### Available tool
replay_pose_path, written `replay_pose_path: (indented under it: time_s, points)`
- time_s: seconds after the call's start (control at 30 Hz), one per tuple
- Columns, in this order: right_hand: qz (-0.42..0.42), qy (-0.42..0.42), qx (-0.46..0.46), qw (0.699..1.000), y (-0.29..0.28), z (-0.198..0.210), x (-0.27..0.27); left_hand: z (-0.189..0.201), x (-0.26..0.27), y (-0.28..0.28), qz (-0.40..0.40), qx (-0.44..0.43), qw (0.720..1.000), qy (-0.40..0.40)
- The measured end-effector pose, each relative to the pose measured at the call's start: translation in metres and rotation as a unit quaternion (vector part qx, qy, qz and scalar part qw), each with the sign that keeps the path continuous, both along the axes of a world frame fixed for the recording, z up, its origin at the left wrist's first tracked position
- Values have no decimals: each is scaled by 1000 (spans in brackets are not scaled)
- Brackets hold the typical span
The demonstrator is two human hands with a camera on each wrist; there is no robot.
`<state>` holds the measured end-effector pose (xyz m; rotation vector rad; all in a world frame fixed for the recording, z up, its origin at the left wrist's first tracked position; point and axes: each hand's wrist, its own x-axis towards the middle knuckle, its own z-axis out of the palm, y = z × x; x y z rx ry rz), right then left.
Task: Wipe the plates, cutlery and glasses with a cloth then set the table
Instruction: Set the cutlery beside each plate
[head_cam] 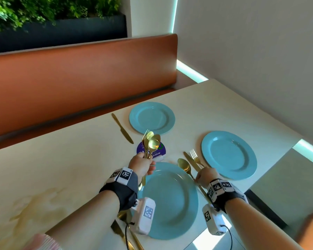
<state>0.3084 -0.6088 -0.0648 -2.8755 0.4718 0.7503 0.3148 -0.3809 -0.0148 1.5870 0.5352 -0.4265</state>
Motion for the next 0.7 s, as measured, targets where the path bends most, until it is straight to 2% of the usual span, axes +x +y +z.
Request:
replay_pose_path:
  time_s: [0.17, 0.43, 0.7]
  points:
    - [-21, -29, 20, 999, -1, -5, 2, -3, 5, -7, 6, -4, 1000, 4]
    - [22, -38, 28, 999, -1, -14, 2, -1, 4, -18, 3, -12, 1000, 0]
    - [15, -35, 17, 999, -2, -15, 5, -2, 3, -17, 19, -20, 1000, 12]
